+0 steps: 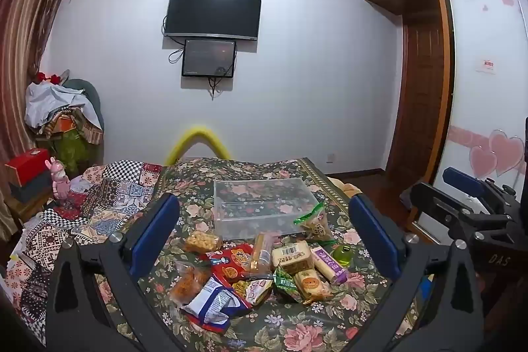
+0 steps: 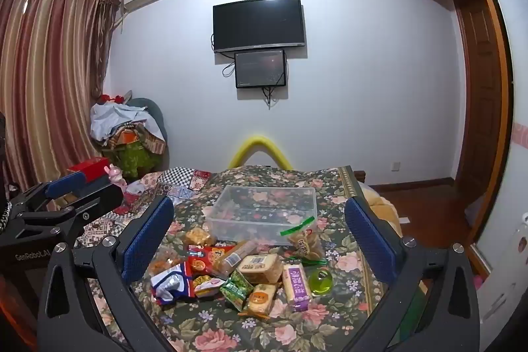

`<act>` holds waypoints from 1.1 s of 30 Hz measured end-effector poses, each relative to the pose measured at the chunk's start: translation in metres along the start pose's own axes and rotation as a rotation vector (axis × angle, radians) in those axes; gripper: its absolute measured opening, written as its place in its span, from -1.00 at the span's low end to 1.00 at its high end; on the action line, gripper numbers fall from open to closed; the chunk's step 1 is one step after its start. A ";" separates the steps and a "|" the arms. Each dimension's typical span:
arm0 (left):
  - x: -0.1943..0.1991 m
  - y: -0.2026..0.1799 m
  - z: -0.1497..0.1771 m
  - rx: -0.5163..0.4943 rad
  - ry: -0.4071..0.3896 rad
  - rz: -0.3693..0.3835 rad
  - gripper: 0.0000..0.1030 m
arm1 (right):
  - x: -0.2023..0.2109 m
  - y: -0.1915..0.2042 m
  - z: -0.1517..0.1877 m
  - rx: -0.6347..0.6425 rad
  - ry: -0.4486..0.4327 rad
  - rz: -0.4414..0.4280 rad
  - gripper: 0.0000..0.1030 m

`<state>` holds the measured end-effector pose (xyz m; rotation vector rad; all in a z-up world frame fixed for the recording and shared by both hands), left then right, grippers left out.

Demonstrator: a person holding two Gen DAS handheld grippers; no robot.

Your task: Organize snacks

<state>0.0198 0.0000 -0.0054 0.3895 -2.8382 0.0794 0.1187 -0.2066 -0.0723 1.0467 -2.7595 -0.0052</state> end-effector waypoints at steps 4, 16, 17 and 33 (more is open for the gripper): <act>-0.004 -0.003 0.000 -0.004 -0.004 0.002 1.00 | 0.001 0.000 0.000 -0.002 -0.001 -0.002 1.00; 0.005 -0.004 -0.001 -0.011 -0.029 0.001 1.00 | 0.003 -0.001 -0.003 -0.018 -0.007 -0.005 1.00; 0.006 -0.003 -0.001 -0.011 -0.030 -0.001 1.00 | 0.003 -0.001 -0.003 -0.019 -0.006 -0.006 1.00; 0.004 -0.002 -0.001 -0.002 -0.026 -0.006 1.00 | 0.001 -0.004 0.000 -0.021 -0.011 -0.010 1.00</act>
Point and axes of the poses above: each gripper's, at about its wrist camera, not at the fingertips, and x roughly against the way its jaws point, y to its left, z to its underside, the point moved 2 cm from there along -x, roughly the way its jaws point, and after that the axes turned 15 degrees about -z, right-handed, at the moved point
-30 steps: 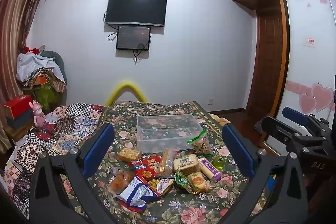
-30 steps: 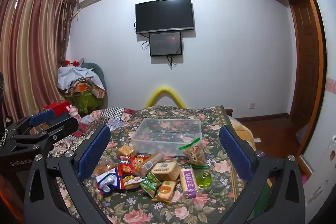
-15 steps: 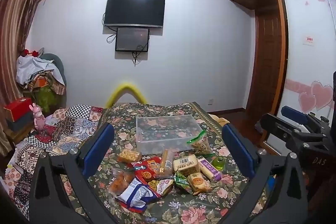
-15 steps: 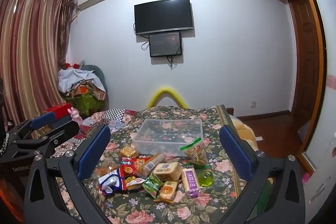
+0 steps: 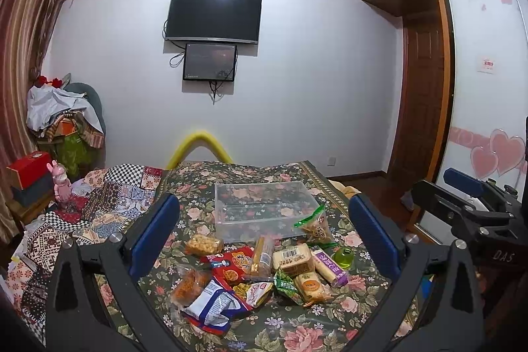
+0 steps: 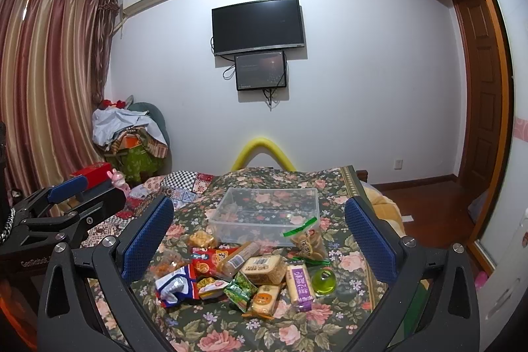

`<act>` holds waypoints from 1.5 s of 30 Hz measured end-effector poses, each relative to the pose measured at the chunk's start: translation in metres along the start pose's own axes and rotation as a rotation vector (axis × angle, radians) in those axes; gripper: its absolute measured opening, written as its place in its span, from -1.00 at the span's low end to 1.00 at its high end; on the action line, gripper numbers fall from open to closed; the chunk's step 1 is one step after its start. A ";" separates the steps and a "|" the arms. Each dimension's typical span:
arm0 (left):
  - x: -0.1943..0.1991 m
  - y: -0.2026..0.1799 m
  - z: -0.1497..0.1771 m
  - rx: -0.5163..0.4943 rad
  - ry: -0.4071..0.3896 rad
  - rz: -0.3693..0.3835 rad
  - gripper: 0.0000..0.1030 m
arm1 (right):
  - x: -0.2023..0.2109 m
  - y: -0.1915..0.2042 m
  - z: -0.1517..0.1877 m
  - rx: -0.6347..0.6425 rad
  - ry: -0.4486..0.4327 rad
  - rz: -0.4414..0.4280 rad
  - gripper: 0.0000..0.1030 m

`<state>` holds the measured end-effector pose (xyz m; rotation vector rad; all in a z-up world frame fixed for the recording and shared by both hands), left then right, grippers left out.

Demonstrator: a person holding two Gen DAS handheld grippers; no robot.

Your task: Organize snacks

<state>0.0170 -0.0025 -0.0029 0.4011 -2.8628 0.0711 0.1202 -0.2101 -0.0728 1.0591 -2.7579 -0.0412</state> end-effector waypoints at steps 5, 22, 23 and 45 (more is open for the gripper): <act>0.000 0.001 0.000 0.001 -0.001 -0.003 1.00 | 0.000 0.000 0.000 0.001 -0.001 0.000 1.00; -0.001 0.000 0.000 -0.001 0.001 -0.009 1.00 | 0.002 0.003 0.001 0.003 0.002 0.003 1.00; -0.002 0.000 0.001 0.000 0.001 -0.010 1.00 | 0.002 0.003 0.001 0.002 0.002 0.003 1.00; -0.003 -0.003 0.000 0.003 0.001 -0.007 1.00 | 0.002 0.004 0.004 0.002 0.010 0.002 1.00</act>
Point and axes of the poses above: each gripper's, at about its wrist camera, not at the fingertips, and x roughly against the way its jaws point, y to its left, z to its underside, the point moved 2 cm from there along -x, roughly the way its jaws point, and after that the axes turned 15 degrees about -z, right-handed, at the moved point
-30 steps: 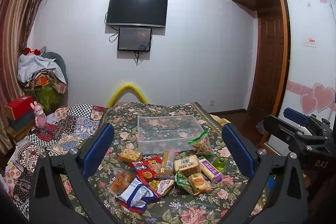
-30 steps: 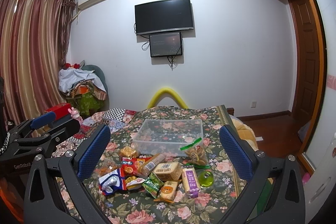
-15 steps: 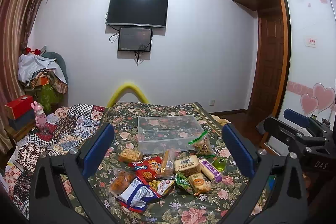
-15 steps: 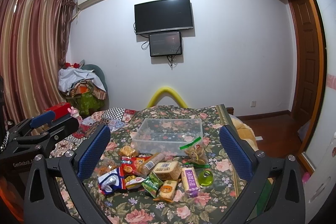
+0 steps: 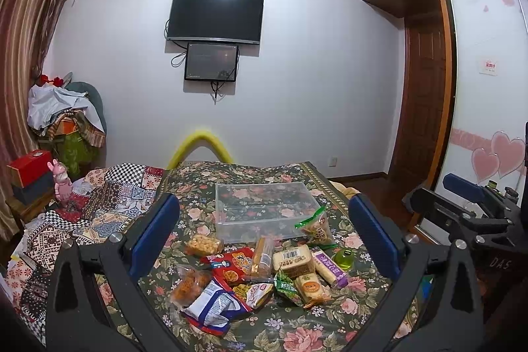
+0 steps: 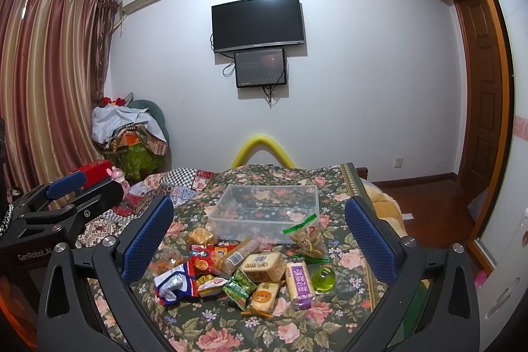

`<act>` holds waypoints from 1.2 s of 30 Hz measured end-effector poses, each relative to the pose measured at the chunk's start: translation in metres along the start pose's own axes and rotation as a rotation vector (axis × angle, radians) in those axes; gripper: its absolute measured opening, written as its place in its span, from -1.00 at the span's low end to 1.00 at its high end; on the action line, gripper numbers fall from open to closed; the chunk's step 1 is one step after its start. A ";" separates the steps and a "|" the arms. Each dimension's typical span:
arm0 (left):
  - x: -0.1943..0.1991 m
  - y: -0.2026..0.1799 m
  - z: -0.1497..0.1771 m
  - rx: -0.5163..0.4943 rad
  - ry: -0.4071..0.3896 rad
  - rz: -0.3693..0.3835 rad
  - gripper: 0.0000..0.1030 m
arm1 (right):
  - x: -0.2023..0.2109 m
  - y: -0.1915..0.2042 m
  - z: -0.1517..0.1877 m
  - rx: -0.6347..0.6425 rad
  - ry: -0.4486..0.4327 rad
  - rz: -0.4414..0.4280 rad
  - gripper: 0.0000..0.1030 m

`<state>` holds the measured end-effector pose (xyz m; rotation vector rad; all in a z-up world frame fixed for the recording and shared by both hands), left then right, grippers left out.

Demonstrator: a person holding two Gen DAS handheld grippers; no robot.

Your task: Organize snacks

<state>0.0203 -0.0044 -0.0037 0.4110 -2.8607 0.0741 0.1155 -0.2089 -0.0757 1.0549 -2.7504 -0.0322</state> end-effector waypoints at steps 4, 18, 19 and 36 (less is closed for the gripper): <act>0.000 0.001 0.000 0.001 0.001 0.001 1.00 | -0.003 -0.001 0.000 -0.001 0.009 -0.002 1.00; -0.040 0.014 0.025 -0.055 0.102 -0.010 1.00 | -0.026 -0.026 0.026 -0.035 0.128 0.031 1.00; -0.044 0.016 0.028 -0.057 0.112 -0.013 1.00 | -0.029 -0.030 0.029 -0.047 0.144 0.031 1.00; -0.129 0.040 0.121 -0.157 0.414 -0.036 1.00 | -0.087 -0.091 0.107 -0.242 0.466 0.058 0.95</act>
Point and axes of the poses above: each gripper's, at about its wrist camera, not at the fingertips, and x roughly against the way its jaws point, y to its left, z to its underside, the point moved 2 cm from there along -x, roughly the way its jaws point, and after that the axes turned 15 degrees about -z, right-handed, at the moved point
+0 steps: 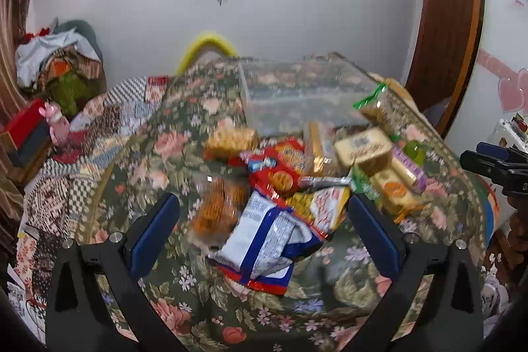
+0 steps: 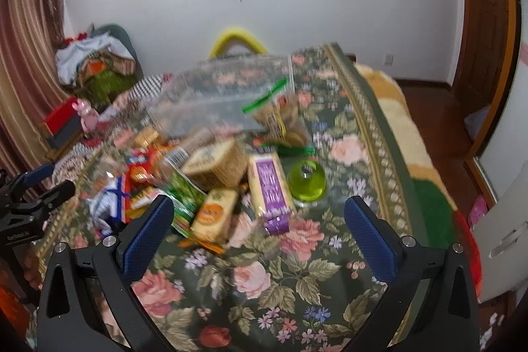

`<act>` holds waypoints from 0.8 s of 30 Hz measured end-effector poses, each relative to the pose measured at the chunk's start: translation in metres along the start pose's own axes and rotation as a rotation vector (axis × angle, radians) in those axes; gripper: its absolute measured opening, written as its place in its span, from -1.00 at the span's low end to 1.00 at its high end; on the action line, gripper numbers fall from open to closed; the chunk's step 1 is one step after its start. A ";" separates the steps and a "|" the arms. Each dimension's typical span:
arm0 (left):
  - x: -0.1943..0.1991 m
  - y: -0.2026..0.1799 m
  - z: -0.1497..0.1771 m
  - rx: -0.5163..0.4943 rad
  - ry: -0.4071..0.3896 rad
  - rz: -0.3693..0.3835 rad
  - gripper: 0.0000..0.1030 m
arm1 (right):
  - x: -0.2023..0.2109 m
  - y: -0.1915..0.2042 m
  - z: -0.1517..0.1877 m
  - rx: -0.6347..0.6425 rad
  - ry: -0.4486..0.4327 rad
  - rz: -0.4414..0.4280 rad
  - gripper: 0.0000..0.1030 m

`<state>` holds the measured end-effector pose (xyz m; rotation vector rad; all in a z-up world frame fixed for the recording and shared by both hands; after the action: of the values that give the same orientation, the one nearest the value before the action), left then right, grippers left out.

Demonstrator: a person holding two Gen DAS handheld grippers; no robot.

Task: Organize snacks
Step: 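Grasp the blue-and-white chip bag with left tool while right grasps purple bread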

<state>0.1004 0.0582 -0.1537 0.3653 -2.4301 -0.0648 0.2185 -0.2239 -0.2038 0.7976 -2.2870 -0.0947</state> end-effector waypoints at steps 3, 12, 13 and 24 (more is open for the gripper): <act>-0.018 0.001 0.008 -0.010 0.052 0.005 1.00 | -0.017 -0.008 0.005 -0.012 0.055 -0.001 0.79; -0.057 -0.001 0.028 -0.025 0.170 0.047 0.75 | -0.049 -0.027 0.007 -0.044 0.147 -0.019 0.44; -0.058 -0.001 0.029 -0.018 0.173 0.058 0.75 | -0.053 -0.028 0.006 -0.041 0.157 -0.027 0.40; -0.074 -0.007 0.030 0.004 0.218 0.189 0.60 | -0.086 -0.033 0.000 -0.055 0.206 -0.065 0.13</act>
<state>0.1372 0.0704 -0.2236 0.1347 -2.2374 0.0594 0.2843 -0.2009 -0.2643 0.8147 -2.0571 -0.0995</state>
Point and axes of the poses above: each gripper's, at about its wrist camera, not at the fingertips, and x roughly against the way its jaws point, y to its left, z to its underside, the point moved 2 cm from there along -x, roughly the way its jaws point, and after that the axes turned 15 degrees about -z, right-handed, at the moved point
